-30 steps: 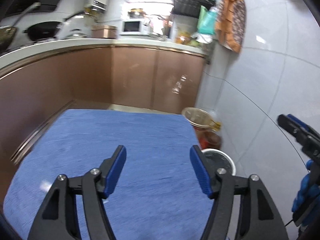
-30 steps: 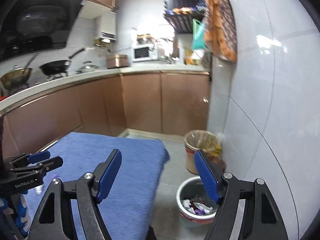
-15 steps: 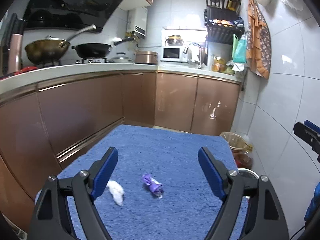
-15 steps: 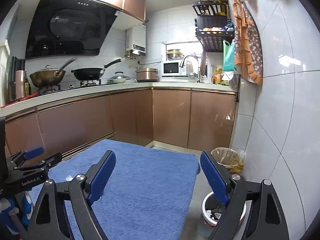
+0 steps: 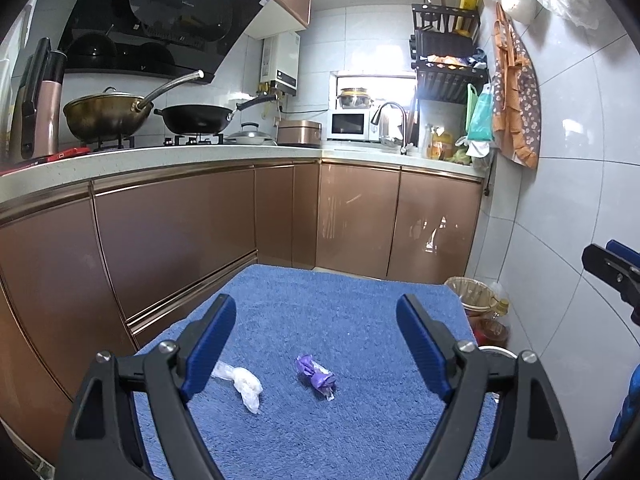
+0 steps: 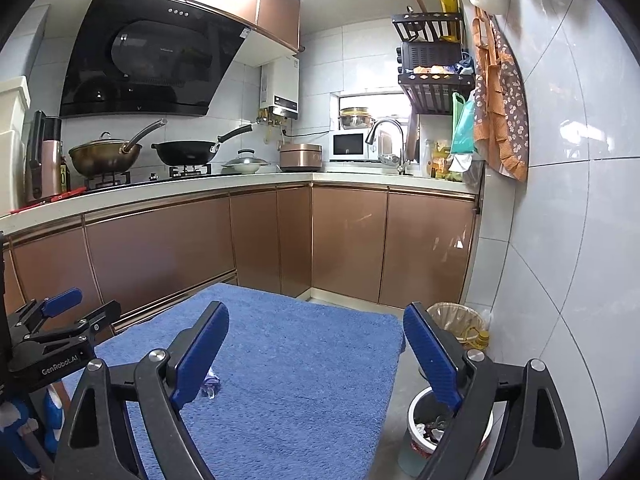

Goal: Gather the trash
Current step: 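Move both tools back toward the last clear bag and purple wrapper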

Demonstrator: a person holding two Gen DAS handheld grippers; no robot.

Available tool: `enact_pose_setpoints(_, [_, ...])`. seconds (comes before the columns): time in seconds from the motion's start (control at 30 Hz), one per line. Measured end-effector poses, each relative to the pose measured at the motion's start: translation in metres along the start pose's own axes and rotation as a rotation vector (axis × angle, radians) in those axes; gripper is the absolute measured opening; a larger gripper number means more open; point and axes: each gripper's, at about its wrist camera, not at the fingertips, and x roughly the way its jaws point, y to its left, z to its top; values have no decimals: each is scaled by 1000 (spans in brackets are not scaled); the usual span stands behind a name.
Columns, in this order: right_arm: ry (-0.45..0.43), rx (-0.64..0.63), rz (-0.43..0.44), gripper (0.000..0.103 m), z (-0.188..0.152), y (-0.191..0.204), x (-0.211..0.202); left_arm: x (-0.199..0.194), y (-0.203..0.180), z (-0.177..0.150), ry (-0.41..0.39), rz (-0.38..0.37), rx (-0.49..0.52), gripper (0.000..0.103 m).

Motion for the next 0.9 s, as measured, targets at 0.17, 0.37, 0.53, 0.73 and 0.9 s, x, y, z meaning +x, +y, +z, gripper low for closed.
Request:
enact_pose_setpoints(0.17, [-5,-1,-12,91,0,4,-5,-8,0,0,-25,2,8,82])
enact_pose_setpoints(0.37, [-19,-16,-47,94,2,8,-9,-16,-3,-1,-64,15,23,82])
enact_pose_setpoints(0.53, [-57,-27,-110,102,5,7,-17,-24,-11,-2,-113,28,42,82])
enact_pose_setpoints(0.73, [-83,-11,-135,103,5,2,-20,-27,-21,-1,-121,-2,71,82])
enact_pose_setpoints(0.9, [-72,2,-121,103,1,-3,-15,-18,-28,-4,-87,-6,87,83])
